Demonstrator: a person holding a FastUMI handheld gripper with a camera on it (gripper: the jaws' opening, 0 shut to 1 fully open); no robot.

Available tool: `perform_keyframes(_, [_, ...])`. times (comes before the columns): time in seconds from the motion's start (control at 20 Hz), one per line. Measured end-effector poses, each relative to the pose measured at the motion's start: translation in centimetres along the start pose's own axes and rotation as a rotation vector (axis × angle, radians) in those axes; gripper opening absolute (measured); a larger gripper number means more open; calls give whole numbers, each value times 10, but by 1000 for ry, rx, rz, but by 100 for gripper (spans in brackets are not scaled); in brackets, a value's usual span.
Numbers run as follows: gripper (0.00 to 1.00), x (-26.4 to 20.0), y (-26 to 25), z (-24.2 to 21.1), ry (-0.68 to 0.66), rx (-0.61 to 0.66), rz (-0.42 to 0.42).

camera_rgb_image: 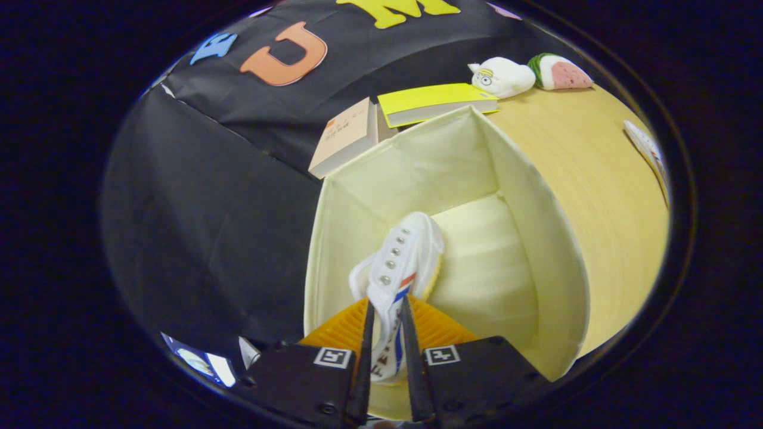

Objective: Open the storage box then place both shoes into the box .Put the left shoe in first, then the right shoe, with the right side of both shoes facing outward in a uniform manner.

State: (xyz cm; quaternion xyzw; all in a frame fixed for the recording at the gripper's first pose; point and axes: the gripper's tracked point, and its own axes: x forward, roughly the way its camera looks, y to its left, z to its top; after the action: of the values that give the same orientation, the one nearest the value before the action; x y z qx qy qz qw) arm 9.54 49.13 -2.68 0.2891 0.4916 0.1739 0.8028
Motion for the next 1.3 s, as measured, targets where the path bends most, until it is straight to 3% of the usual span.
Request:
perform_keyframes(0.1, [59,-7,1,8,-20,-49,-5])
perform_keyframes(0.15, [81,-11,2,10,-33,-79,-9])
perform_keyframes(0.25, [90,-32,4,16,-79,-160,-17])
perform_keyframes(0.55, [93,-100,-11,36,-250,-448,-66])
perform_keyframes(0.85, [98,-203,-72,66,-426,-649,-184])
perform_keyframes(1.3, [99,-301,-263,112,-447,-640,-421])
